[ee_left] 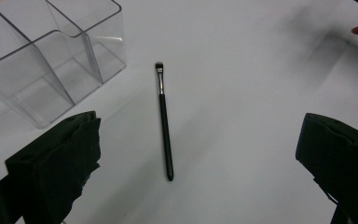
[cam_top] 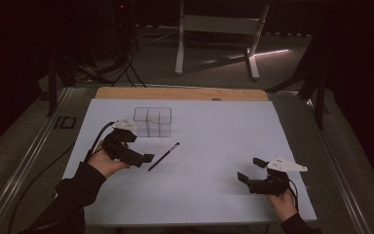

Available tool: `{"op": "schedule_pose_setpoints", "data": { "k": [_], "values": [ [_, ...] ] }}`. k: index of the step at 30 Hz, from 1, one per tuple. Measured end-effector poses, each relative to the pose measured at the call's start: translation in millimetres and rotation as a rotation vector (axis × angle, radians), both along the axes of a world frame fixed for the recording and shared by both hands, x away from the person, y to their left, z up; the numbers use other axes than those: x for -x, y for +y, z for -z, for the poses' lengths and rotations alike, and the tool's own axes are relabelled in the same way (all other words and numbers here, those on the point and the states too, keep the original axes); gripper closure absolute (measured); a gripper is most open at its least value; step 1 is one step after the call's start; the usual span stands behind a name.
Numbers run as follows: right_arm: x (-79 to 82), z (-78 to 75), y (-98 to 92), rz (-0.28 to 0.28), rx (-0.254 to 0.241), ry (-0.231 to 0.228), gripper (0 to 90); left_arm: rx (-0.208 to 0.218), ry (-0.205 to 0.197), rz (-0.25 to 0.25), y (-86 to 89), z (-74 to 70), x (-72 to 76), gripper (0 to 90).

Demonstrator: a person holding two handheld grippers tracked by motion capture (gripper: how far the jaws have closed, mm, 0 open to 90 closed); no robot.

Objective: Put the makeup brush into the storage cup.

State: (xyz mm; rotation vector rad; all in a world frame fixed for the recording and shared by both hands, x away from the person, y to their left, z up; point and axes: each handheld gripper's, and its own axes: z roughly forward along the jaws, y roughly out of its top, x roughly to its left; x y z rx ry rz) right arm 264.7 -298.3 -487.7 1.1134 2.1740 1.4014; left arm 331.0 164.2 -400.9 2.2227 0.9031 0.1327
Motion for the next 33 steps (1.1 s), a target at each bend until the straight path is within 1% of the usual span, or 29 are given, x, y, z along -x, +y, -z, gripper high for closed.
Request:
{"op": "schedule_pose_setpoints", "data": {
  "k": [1,2,5,6,8,9,11,13,14,16,20,22,25,26,29,33],
  "values": [
    [0.0,0.0,0.0,0.000,0.000,0.000,11.4,0.000,0.000,0.000,0.0,0.0,0.0,1.1],
    [-0.1,0.0,0.0,-0.001,0.001,-0.002,11.3,-0.008,0.012,0.004,-3.1,-1.0,-3.7,1.1],
    [-0.2,0.1,0.1,-0.002,-0.001,0.000,11.3,-0.022,0.024,0.006,-6.1,-1.8,-7.9,1.7],
    [-0.3,0.1,0.0,-0.002,0.000,-0.001,11.3,-0.018,0.036,0.010,-6.8,-2.0,-9.7,1.7],
    [-0.2,0.1,0.0,-0.002,-0.001,0.001,11.3,-0.018,0.040,0.006,-7.5,-2.3,-11.2,1.7],
    [-0.2,0.2,0.1,-0.002,-0.002,0.002,11.3,-0.032,0.042,0.012,-9.3,-2.8,-13.6,1.7],
    [-0.2,0.1,0.2,-0.003,-0.003,0.002,11.3,-0.045,0.040,0.012,-11.7,-3.2,-16.0,1.7],
    [-0.2,0.1,0.3,-0.003,-0.003,0.002,11.3,-0.049,0.043,0.015,-12.9,-3.2,-16.9,1.7],
    [-0.3,0.2,0.4,-0.004,-0.002,0.002,11.3,-0.068,0.045,0.019,-16.4,-3.0,-19.9,1.7],
    [-0.6,0.4,0.3,-0.005,-0.002,0.003,11.3,-0.081,0.048,0.022,-19.2,-2.7,-23.0,1.8],
    [-0.7,0.3,0.3,-0.007,-0.005,0.004,11.3,-0.106,0.062,0.027,-24.5,-1.7,-29.5,2.1],
    [-0.8,0.4,0.3,-0.010,-0.004,0.005,11.3,-0.119,0.077,0.032,-27.2,-0.5,-32.7,2.1],
    [-1.0,0.7,0.6,-0.012,-0.005,0.007,11.3,-0.121,0.088,0.032,-29.8,0.8,-35.8,2.1],
    [-1.0,0.8,0.7,-0.014,-0.008,0.009,11.3,-0.127,0.101,0.038,-32.4,2.0,-39.0,2.1],
    [-1.0,0.7,0.6,-0.014,-0.006,0.007,11.4,-0.146,0.104,0.048,-37.1,2.7,-41.5,2.4],
    [-1.0,0.8,0.7,-0.015,-0.007,0.008,11.3,-0.184,0.109,0.056,-45.7,3.1,-45.2,3.6]
  ]
}}
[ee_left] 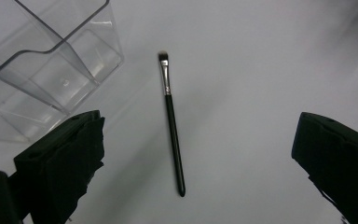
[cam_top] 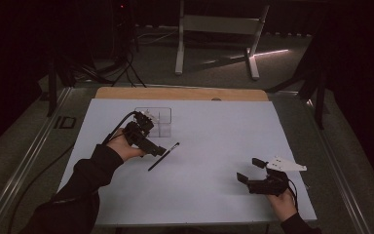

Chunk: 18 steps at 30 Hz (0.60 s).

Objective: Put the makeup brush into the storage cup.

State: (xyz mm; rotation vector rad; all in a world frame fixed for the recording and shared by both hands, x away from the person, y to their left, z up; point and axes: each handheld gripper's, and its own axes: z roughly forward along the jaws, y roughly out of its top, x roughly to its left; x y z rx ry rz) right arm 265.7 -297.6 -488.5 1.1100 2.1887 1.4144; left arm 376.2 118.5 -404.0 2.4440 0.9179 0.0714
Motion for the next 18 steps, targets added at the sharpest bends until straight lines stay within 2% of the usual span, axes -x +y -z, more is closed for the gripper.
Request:
{"op": "schedule_pose_setpoints", "data": {
  "k": [3,10,11,18],
  "values": [
    [0.1,-0.2,-0.2,0.000,0.000,-0.002,11.3,-0.022,0.006,0.013,-5.5,0.0,-3.6,4.8],
    [0.0,0.0,-0.1,-0.001,-0.003,0.000,11.4,-0.026,0.034,0.041,-13.8,3.9,-13.1,9.0],
    [0.0,0.0,0.0,-0.002,-0.001,0.002,11.3,-0.045,0.043,0.039,-16.7,5.9,-16.4,9.0],
    [0.0,-0.1,-0.2,-0.003,-0.005,0.000,11.4,-0.079,0.072,0.065,-25.2,10.2,-24.2,15.2]
  ]
}}
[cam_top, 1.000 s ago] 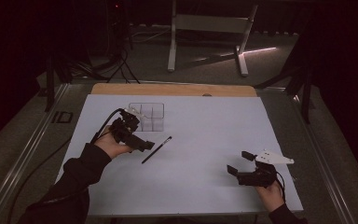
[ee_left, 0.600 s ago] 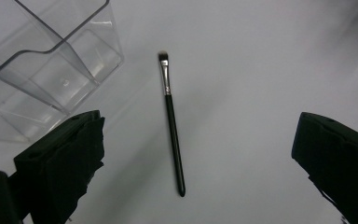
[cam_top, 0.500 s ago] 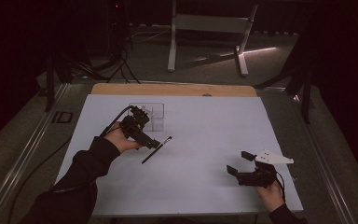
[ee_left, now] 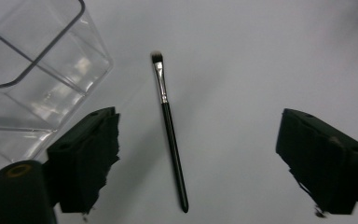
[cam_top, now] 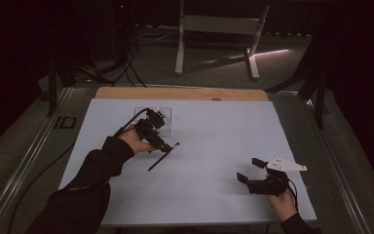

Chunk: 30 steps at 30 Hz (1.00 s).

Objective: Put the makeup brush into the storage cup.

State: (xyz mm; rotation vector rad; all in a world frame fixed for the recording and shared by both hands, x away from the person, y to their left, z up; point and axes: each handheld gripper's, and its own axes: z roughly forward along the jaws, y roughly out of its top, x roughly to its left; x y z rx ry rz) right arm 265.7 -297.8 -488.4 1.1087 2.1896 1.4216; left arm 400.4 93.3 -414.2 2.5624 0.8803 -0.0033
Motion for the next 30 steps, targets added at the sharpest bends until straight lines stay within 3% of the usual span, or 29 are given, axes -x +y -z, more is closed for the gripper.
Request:
{"op": "schedule_pose_setpoints", "data": {
  "k": [7,15,30],
  "values": [
    [-0.2,0.1,0.0,0.000,0.000,0.001,11.3,-0.032,0.045,0.010,-5.1,6.2,-8.5,21.7],
    [-0.1,0.0,0.0,-0.002,-0.001,0.000,11.3,-0.065,0.056,0.020,-9.2,14.5,-13.1,34.1],
    [-0.2,-0.1,-0.1,-0.004,-0.002,-0.002,11.3,-0.088,0.089,0.009,-13.3,30.2,-20.6,42.9]
  ]
}}
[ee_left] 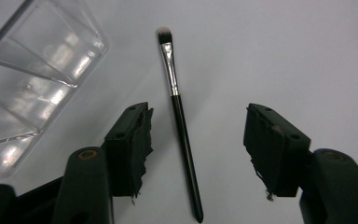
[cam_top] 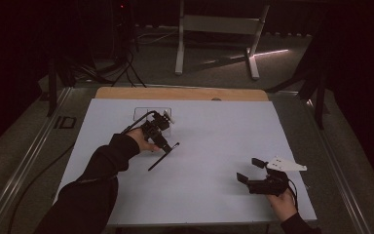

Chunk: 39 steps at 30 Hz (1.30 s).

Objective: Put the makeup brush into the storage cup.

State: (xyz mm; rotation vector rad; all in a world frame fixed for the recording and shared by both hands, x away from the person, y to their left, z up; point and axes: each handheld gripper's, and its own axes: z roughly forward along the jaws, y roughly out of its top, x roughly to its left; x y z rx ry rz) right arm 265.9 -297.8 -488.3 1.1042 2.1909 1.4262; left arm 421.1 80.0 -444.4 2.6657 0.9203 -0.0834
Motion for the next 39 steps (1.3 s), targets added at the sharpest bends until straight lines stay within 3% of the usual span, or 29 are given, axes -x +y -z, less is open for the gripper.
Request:
{"op": "schedule_pose_setpoints", "data": {
  "k": [15,24,33,39],
  "values": [
    [0.0,0.0,0.1,-0.003,0.000,0.000,11.3,-0.012,0.042,-0.021,-8.4,19.1,-5.4,55.0],
    [0.0,0.0,0.2,-0.004,-0.001,0.000,11.3,-0.044,0.016,0.016,-15.0,27.9,-9.4,62.2],
    [-0.1,0.2,0.4,-0.006,0.000,0.002,11.4,-0.055,0.024,-0.008,-18.7,38.3,-14.1,70.3],
    [0.0,0.1,0.1,-0.005,0.000,0.000,11.4,-0.096,0.016,0.011,-25.5,42.3,-14.1,73.4]
  ]
}}
